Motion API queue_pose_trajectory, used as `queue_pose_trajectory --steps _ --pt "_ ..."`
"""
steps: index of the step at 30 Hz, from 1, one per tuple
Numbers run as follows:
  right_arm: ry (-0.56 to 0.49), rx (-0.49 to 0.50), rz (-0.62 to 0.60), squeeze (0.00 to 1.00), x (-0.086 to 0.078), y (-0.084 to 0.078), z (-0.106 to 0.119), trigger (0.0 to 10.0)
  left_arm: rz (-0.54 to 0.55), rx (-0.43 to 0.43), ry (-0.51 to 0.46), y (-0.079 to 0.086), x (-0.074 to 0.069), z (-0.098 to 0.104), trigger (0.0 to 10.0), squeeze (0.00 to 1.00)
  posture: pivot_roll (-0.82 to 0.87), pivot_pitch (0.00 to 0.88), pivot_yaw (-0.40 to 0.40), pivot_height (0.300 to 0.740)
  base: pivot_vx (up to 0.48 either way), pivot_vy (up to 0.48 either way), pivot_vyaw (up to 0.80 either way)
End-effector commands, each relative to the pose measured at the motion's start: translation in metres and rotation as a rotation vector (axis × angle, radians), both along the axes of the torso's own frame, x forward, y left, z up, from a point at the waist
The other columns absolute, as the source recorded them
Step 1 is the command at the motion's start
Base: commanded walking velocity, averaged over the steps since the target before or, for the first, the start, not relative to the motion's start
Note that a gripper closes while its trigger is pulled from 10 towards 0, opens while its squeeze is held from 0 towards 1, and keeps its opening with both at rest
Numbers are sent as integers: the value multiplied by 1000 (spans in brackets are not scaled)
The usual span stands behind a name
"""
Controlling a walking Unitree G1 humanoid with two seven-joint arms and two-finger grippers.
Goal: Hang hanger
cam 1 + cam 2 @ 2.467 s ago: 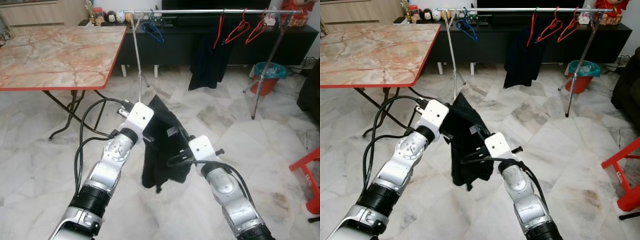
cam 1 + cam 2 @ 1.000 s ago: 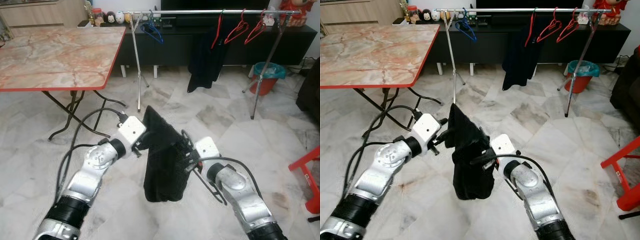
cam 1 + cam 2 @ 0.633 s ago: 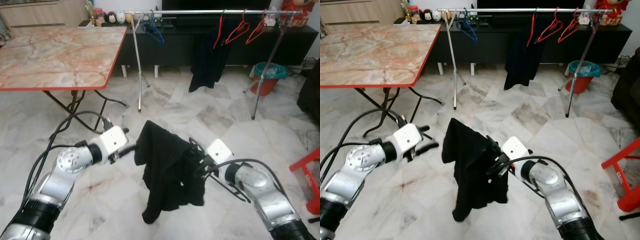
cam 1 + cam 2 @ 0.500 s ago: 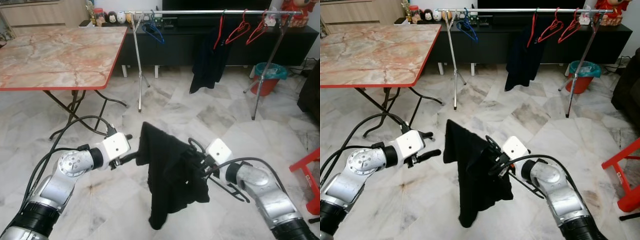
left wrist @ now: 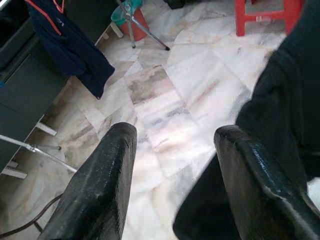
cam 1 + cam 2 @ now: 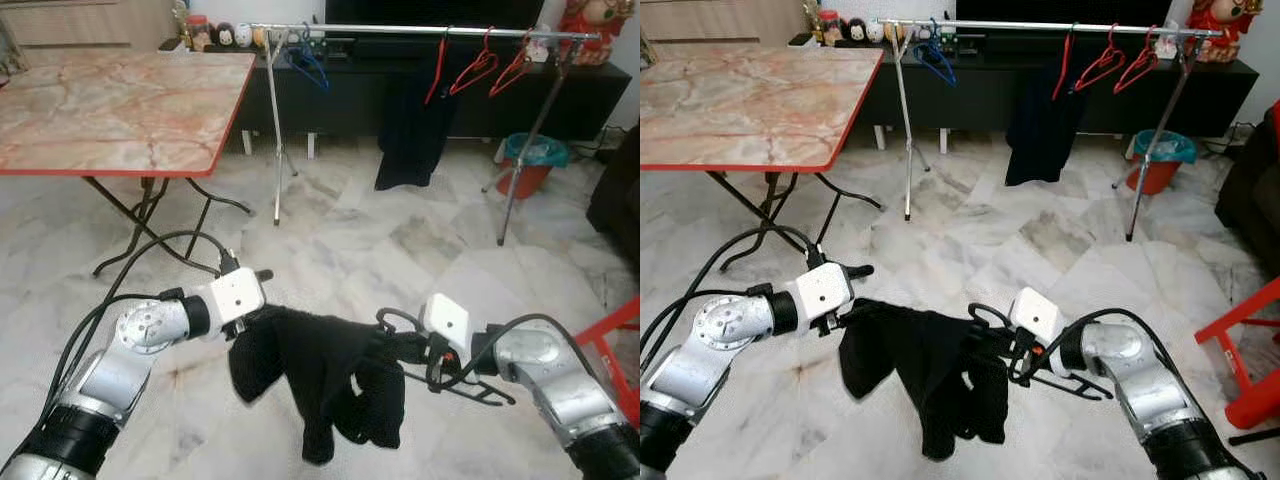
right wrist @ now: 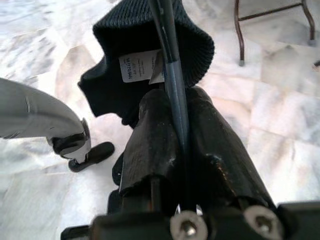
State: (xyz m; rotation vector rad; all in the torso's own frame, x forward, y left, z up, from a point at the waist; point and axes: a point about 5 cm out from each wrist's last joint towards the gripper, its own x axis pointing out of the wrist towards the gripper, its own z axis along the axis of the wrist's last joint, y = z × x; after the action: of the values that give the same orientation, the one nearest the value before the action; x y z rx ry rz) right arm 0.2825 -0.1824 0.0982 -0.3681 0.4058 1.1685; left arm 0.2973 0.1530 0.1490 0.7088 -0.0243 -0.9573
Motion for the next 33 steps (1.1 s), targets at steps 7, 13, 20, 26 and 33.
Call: queue_pose_trajectory --steps 7,13,20,26,33 --pt "-73 15 44 0 10 6 13 0 -158 35 113 -9 -12 2 10000 0 91 0 -24 740 0 0 0" --pt "-95 42 93 0 12 13 18 0 -195 64 150 -13 -10 0 10000 0 88 0 -16 740 0 0 0" --pt "-117 105 182 0 9 25 31 0 -203 64 132 -23 0 3 10000 0 81 0 -8 740 0 0 0" --pt "-142 109 184 0 9 25 35 0 -219 65 158 -25 0 0 10000 0 78 0 -3 740 0 0 0" --pt "-151 111 168 0 10 25 34 0 -240 71 188 -23 -3 -2 0 0 78 0 2 740 0 0 0"
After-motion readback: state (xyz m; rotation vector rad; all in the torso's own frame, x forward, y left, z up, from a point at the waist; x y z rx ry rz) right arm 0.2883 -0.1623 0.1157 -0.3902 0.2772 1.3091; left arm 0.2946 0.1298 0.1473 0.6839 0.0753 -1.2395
